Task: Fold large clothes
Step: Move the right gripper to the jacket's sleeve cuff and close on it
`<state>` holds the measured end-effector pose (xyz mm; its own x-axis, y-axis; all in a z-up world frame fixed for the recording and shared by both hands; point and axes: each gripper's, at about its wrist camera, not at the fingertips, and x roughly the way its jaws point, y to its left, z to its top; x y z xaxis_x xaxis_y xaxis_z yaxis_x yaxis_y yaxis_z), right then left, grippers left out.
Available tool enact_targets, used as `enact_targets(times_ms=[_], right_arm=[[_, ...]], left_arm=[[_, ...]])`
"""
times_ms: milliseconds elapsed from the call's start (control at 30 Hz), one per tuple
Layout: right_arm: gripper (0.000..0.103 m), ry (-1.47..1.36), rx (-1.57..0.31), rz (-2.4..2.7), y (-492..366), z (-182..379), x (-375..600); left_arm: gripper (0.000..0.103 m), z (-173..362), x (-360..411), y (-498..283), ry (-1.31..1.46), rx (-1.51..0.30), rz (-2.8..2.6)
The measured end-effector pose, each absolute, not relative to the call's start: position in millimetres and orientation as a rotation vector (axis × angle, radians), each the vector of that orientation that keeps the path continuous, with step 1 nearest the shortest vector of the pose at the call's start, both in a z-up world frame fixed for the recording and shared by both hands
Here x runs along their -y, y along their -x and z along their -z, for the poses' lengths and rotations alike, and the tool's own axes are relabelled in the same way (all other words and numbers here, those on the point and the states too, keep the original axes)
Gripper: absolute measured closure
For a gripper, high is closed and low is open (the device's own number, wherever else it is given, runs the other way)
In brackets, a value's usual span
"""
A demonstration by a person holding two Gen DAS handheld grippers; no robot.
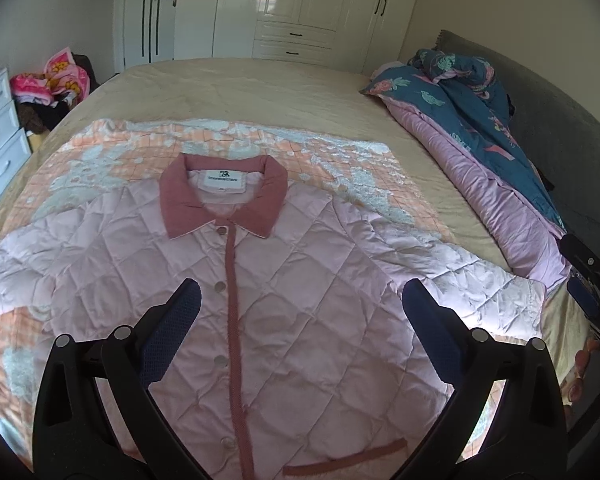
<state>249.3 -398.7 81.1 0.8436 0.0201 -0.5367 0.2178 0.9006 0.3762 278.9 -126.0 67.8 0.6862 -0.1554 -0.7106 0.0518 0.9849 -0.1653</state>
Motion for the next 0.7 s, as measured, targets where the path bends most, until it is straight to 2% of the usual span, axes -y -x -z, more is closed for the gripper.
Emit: enact_targets(times_ms=[700], right_arm=[[0.004,-0.576,-0.715,0.539,-260.9,40.3,551.8]], left_arm=[[0.008,1.8,195.3,-338.3,0.068,-0.929,0.123]])
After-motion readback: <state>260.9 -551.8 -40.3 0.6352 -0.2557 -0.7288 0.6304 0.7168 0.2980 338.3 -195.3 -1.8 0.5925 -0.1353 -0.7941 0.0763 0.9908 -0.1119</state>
